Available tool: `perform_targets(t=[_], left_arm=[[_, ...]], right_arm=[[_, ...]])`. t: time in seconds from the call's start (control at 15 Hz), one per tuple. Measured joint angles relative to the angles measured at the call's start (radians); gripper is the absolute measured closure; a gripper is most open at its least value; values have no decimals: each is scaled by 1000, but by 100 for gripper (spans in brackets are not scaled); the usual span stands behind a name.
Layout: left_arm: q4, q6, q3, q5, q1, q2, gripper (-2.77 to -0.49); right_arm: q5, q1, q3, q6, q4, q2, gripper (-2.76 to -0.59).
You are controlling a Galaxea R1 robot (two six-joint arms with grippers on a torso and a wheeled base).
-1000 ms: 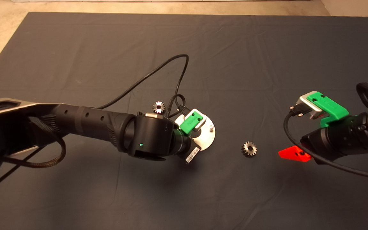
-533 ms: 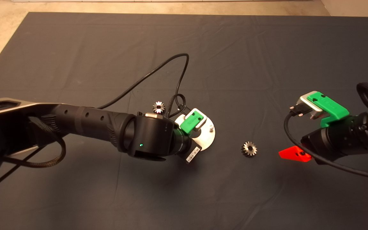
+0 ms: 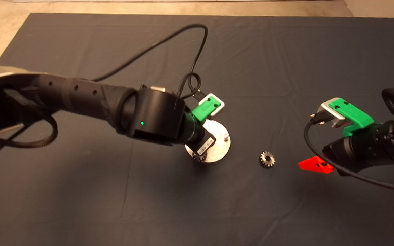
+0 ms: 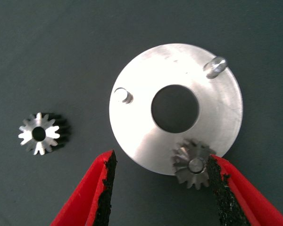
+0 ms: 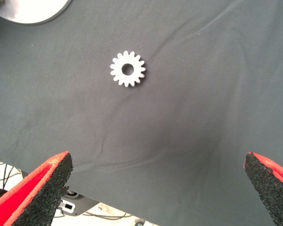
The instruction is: Install three planetary gears onto the carrier pins
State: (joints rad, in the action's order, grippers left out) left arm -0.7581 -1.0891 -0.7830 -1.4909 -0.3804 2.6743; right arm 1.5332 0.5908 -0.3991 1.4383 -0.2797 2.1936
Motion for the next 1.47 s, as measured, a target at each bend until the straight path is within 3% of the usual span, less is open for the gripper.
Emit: perform_targets(t=[0.13,0.27,0.4,0.47,0.67,0.87,0.93,1.07,1.2,1.4,1.47], left_arm=[[14,12,-4,-3,4,-42,-131],[15,33,-20,-8,6,-56,-131],[15,33,-23,-8,6,-58,-146],[15,34,-23,0,6,-63,-146],[14,40,-36,-1,6,-108,-160],[14,86,-78,0,6,-112,-175],[11,91,-98,8,6,-106,-175],[7,111,-131,49,6,-103,-175],[4,127,-171,62,6,-103,-175],[1,154,-211,122,7,-102,-189],[0,156,-216,130,8,-99,-189]], right_arm=[[1,2,0,0,1,-3,-273],[-3,8,1,0,5,0,-273],[-2,8,1,0,13,-1,-273],[-1,9,2,0,20,-3,-273],[0,48,3,0,45,-2,-273],[-3,75,3,0,61,-3,-273],[-1,82,4,0,71,-3,-273],[1,95,4,0,83,-8,-273],[0,116,4,0,92,-7,-273],[0,120,4,0,103,-7,-273],[0,124,4,0,110,-7,-273]])
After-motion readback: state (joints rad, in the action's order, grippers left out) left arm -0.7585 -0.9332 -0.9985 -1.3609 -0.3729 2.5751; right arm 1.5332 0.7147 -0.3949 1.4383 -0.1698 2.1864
